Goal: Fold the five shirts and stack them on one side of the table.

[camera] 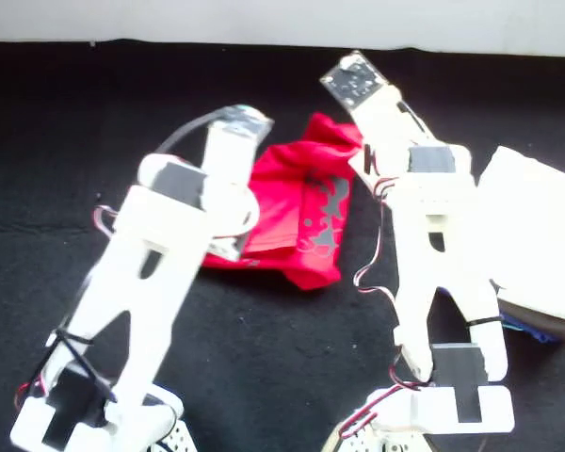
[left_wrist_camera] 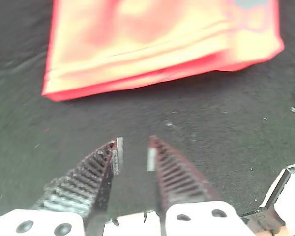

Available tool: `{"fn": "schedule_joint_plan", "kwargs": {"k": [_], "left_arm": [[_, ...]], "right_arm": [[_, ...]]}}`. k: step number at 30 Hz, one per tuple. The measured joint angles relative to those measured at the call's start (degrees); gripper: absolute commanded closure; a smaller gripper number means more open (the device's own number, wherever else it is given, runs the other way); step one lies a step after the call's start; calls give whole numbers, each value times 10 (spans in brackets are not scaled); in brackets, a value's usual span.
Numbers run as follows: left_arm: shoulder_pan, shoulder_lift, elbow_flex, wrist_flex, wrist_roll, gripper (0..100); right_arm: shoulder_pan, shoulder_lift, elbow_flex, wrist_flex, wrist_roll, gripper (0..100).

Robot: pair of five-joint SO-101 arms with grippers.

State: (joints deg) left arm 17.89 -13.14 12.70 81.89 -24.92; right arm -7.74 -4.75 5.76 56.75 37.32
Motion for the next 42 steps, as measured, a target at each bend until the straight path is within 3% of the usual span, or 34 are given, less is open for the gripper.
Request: {"fn": "schedule_joint_plan", "kwargs": {"k": [5,15,21,29,42], "left_arm": [[51,88,-13,-22,5,832],[53,285,-232,-25,88,829],[60,360,-307,-25,97,829],[91,422,-316,-25,97,833],[52,433,-355,-25,98,853]], "right_arm": [[9,0,0,26,-3,991],[9,0,1,40,-3,991],[9,0,2,40,-3,991],[9,0,2,40,-3,991],[9,0,2,40,-3,991]]}}
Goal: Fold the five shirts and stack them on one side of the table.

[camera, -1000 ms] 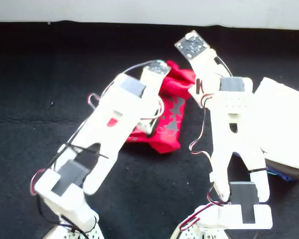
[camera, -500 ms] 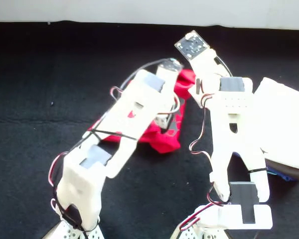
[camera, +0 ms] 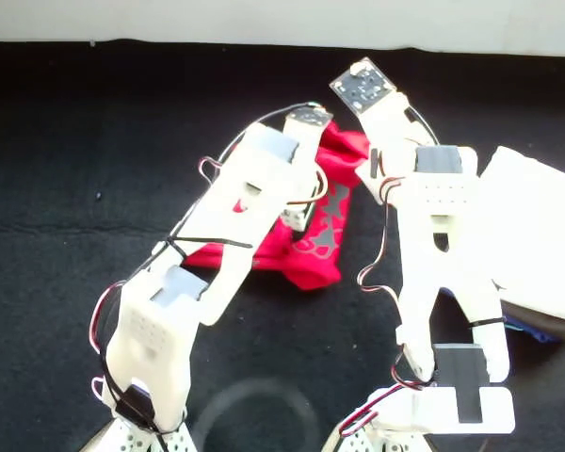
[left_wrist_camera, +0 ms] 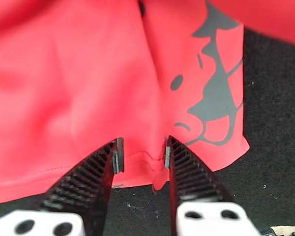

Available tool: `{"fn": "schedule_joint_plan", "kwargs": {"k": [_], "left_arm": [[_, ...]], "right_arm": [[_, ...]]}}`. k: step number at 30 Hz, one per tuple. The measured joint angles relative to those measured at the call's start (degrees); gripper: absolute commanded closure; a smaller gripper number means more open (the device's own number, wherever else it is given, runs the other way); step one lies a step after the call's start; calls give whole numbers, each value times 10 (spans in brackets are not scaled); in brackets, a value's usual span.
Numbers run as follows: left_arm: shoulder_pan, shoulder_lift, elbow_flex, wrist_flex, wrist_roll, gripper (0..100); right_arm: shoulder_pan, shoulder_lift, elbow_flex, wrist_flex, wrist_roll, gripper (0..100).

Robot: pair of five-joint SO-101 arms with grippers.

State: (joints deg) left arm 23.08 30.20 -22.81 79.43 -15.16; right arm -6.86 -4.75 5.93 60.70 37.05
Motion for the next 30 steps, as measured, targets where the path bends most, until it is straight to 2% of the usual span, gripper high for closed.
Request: {"fn": "schedule_joint_plan", "kwargs": {"k": [11,16,21,25,30], "left_arm": [[1,2,45,-10,0,858],[1,2,71,-35,0,993],[1,2,59,-34,0,993],[-7,2,-7,23,0,993],[-55,-52,-107,99,-1,993]], "right_arm": [[6,0,0,0,0,991],[7,0,0,0,0,991],[7,0,0,0,0,991],[7,-18,0,0,0,991],[13,-84,0,0,0,991]]}}
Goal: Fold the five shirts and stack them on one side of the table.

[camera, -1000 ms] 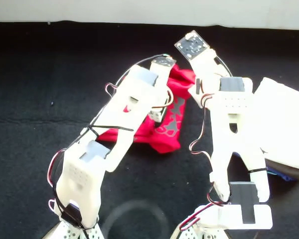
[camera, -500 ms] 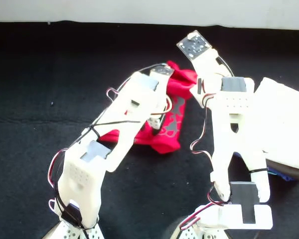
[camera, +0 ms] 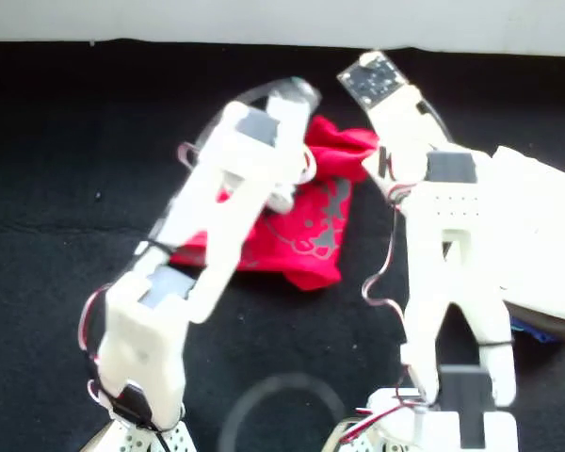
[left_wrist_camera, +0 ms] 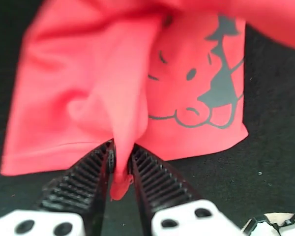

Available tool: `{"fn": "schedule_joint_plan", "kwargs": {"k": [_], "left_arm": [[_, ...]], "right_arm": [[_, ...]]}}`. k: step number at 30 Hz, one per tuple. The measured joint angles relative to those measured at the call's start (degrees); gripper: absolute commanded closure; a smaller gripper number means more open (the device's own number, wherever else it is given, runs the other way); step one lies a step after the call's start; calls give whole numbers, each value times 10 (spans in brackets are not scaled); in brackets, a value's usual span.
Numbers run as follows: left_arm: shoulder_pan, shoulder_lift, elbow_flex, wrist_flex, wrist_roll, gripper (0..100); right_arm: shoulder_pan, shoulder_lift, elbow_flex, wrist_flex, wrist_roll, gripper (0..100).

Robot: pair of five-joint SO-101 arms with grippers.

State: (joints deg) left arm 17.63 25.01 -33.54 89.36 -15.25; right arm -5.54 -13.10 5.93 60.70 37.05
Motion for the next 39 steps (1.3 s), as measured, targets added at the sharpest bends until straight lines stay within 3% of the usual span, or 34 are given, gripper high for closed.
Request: {"fn": "schedule_joint_plan", "kwargs": {"k": [8,15,20,31,39], "left_arm": [[-128,-128,-165,55,-2,993],[-201,-205,-322,55,-125,993],[-246,-216,-438,55,-168,993],[-273,-220,-593,56,-212,993],[-326,-303,-607,56,-220,993]], "right_arm": [[31,-127,-61,0,0,991],[75,-181,-184,0,0,991],[124,-205,-223,1,0,991],[164,-271,-227,91,0,991],[181,-357,-229,99,7,991]]}}
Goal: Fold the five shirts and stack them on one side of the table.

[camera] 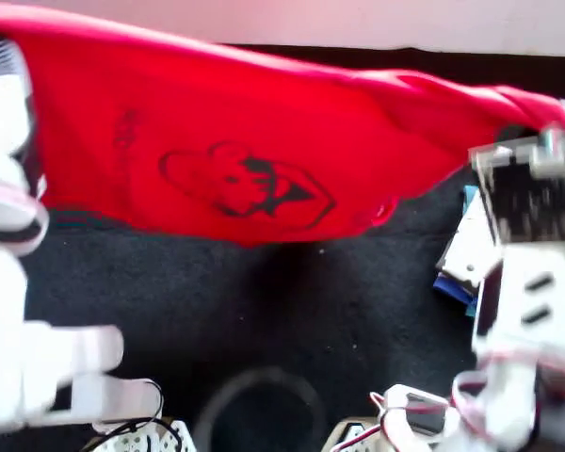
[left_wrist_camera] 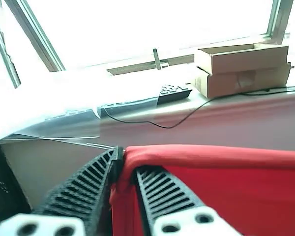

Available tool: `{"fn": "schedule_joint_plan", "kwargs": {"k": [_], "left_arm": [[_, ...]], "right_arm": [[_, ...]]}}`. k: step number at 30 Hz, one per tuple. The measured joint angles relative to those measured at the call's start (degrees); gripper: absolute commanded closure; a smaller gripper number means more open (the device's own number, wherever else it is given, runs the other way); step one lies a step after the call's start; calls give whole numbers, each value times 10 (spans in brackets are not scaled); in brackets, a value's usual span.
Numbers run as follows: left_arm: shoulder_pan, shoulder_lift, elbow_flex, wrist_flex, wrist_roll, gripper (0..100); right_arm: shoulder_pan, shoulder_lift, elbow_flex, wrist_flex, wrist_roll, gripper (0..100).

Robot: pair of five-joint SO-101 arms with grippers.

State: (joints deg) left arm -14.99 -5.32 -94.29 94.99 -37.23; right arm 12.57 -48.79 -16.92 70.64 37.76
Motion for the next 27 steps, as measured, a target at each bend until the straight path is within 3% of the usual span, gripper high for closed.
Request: {"fn": "schedule_joint_plan", "kwargs": {"k": [11,16,20,24,27], "left_arm": [[-33,-93,-10,3,-2,993],[-33,-94,-2,59,-2,993],[-33,-98,88,64,-2,993],[-33,-96,245,65,-7,993],[-33,-91,378,65,-49,993]], "right_arm": [[14,-96,-16,-104,27,991],[14,-98,-2,-111,29,991],[10,-94,77,-113,29,991],[-57,-64,173,-113,50,991],[-112,-39,244,-113,80,991]]}}
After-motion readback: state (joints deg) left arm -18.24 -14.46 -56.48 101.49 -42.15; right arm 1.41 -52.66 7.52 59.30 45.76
